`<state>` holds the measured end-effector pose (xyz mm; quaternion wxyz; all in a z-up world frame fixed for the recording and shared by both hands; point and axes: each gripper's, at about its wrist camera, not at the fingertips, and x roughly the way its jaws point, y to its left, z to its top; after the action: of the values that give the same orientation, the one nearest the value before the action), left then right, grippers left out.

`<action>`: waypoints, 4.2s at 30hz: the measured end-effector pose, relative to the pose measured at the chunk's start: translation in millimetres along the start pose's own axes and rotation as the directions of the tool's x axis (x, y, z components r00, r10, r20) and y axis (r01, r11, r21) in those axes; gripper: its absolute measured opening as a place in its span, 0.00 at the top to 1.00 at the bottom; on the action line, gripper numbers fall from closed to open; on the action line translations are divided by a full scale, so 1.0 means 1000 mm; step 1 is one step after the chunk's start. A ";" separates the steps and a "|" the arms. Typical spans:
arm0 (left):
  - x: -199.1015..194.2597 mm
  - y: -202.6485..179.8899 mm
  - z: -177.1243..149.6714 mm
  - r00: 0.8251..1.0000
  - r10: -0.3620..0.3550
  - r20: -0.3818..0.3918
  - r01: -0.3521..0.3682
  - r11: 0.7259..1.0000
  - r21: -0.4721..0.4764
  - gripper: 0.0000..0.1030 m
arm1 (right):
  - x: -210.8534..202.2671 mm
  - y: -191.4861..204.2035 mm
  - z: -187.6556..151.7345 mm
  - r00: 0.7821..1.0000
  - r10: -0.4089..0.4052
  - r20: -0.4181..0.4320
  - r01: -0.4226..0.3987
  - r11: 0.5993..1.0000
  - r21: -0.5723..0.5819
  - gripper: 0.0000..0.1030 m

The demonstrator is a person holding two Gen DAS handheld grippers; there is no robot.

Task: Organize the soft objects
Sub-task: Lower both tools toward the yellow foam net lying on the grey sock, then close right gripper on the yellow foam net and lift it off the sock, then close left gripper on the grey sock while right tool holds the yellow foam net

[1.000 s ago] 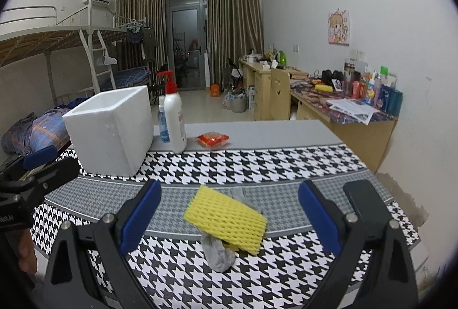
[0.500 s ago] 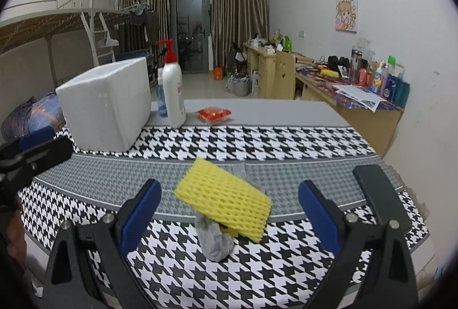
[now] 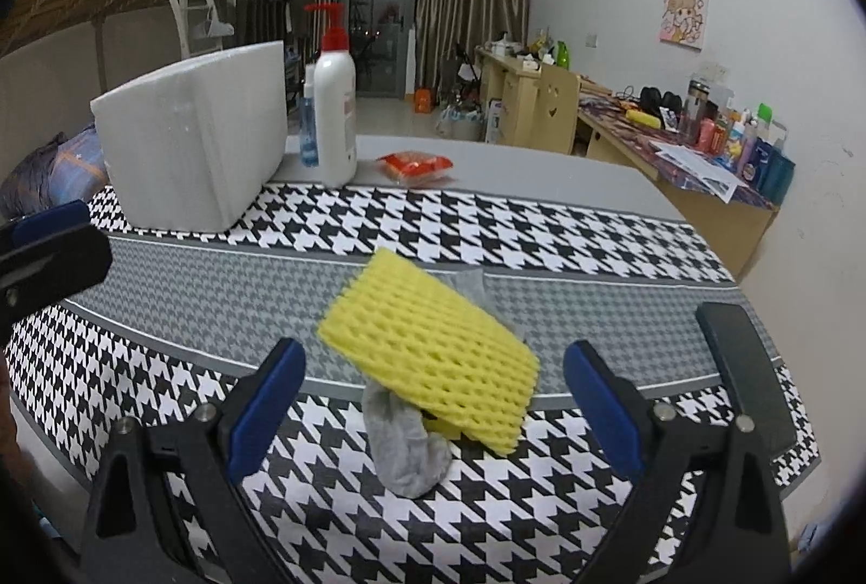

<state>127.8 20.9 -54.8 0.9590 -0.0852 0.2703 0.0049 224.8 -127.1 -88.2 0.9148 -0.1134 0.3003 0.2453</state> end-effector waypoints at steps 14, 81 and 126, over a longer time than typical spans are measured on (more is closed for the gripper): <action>0.015 -0.016 -0.007 0.998 -0.017 -0.053 0.018 1.000 0.020 0.01 | 0.028 -0.016 -0.004 0.992 0.031 -0.122 -0.024 0.998 0.057 0.67; 0.147 -0.112 -0.014 0.936 -0.019 -0.351 0.064 0.991 0.115 0.59 | -0.004 -0.103 -0.034 0.993 0.080 -0.082 -0.049 0.945 0.322 0.87; 0.056 -0.088 0.008 0.986 -0.043 -0.160 0.063 0.990 0.122 0.90 | -0.043 -0.076 -0.014 0.998 0.057 0.030 -0.063 0.955 0.291 0.89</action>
<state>185.1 -66.1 -62.8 0.9379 -0.0312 0.3426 -0.0445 227.3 -213.8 -68.5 0.9167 0.0344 0.3269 0.2271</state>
